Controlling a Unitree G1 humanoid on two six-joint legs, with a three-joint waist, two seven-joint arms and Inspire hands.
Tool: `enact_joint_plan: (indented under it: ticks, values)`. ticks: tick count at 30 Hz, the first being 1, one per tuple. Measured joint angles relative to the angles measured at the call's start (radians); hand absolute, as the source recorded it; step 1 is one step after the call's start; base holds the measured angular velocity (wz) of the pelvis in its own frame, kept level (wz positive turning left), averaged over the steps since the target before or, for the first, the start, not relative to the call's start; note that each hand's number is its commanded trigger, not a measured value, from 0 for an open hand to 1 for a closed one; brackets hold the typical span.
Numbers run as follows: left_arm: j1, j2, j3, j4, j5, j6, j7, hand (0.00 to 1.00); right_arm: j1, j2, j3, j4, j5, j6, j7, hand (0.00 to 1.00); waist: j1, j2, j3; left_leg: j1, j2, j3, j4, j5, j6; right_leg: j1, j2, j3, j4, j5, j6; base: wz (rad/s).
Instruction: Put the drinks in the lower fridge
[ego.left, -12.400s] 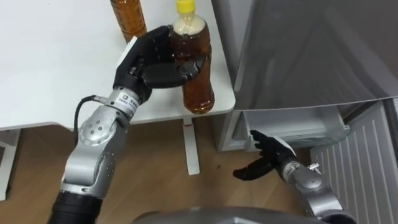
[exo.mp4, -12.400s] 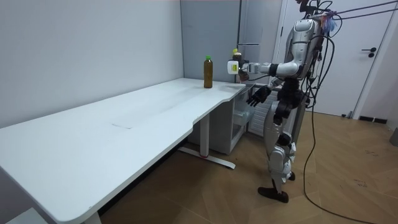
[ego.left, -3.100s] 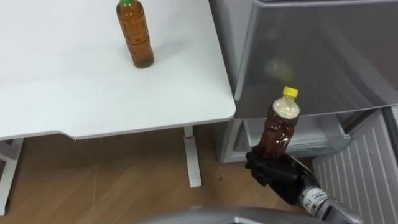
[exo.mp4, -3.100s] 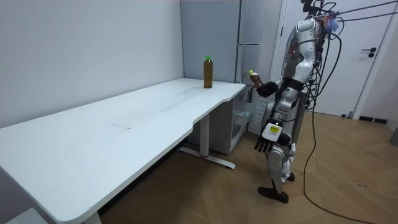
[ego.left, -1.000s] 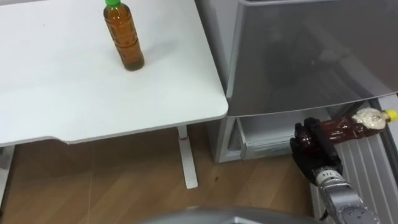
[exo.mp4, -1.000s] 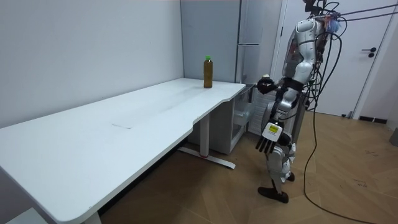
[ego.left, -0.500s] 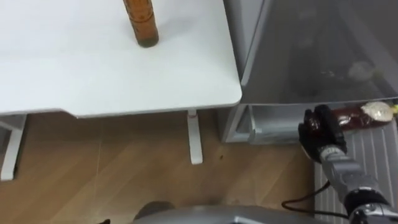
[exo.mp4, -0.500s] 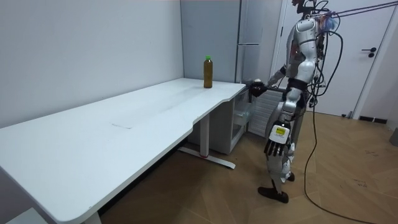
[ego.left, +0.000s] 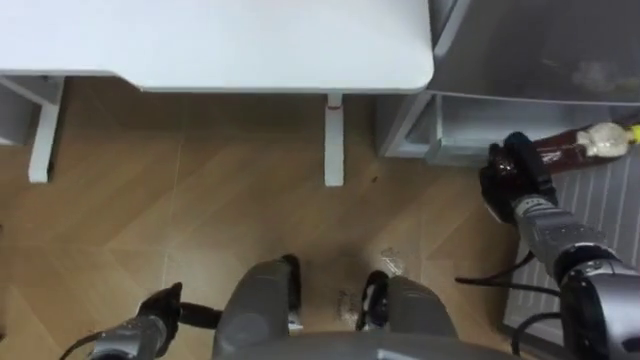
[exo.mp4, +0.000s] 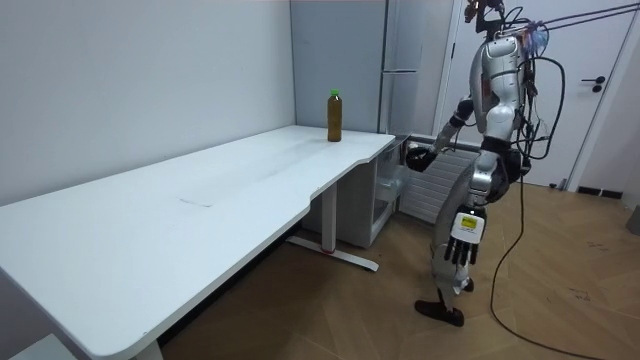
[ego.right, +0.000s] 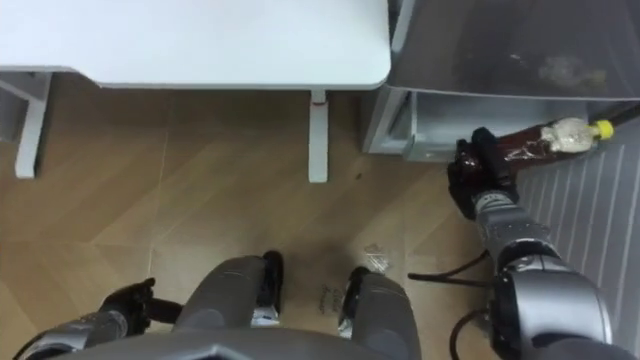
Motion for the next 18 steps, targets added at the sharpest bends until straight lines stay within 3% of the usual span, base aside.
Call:
enact_joint_plan:
  ticks: [2,5,11,18]
  values:
    - [0.001,0.000,-0.025,0.002,-0.002,-0.002,0.014,0.00,-0.025,-0.004,0.000,0.016,0.000,0.006,0.000,1.00,0.004,-0.012,0.0067,-0.046,-0.017,0.001,0.004,0.017,0.001,-0.067,-0.017,0.013,0.047,-0.004,-0.011,0.13]
    - [-0.003,-0.003,-0.039,-0.001,0.000,-0.006,0.024,0.00,-0.060,-0.023,0.020,0.018,-0.002,0.006,-0.003,1.00,0.020,-0.020,0.0108,-0.119,-0.020,0.001,0.029,0.023,0.000,-0.148,-0.019,0.025,0.081,-0.006,-0.014,0.04]
    - [-0.010,0.003,-0.071,-0.007,-0.042,-0.030,0.057,0.00,-0.134,-0.069,0.078,0.013,-0.003,0.006,-0.011,1.00,0.024,-0.029,0.0133,-0.240,-0.023,-0.005,0.092,0.020,0.001,-0.262,-0.037,0.013,0.143,-0.015,-0.023,0.06]
    - [-0.019,0.004,-0.069,-0.005,-0.081,-0.054,0.096,0.00,-0.200,-0.110,0.077,-0.040,-0.026,0.004,-0.047,1.00,0.022,-0.030,0.0128,-0.378,-0.025,-0.008,0.227,-0.027,0.016,-0.381,-0.048,0.024,0.259,-0.049,-0.014,0.04]
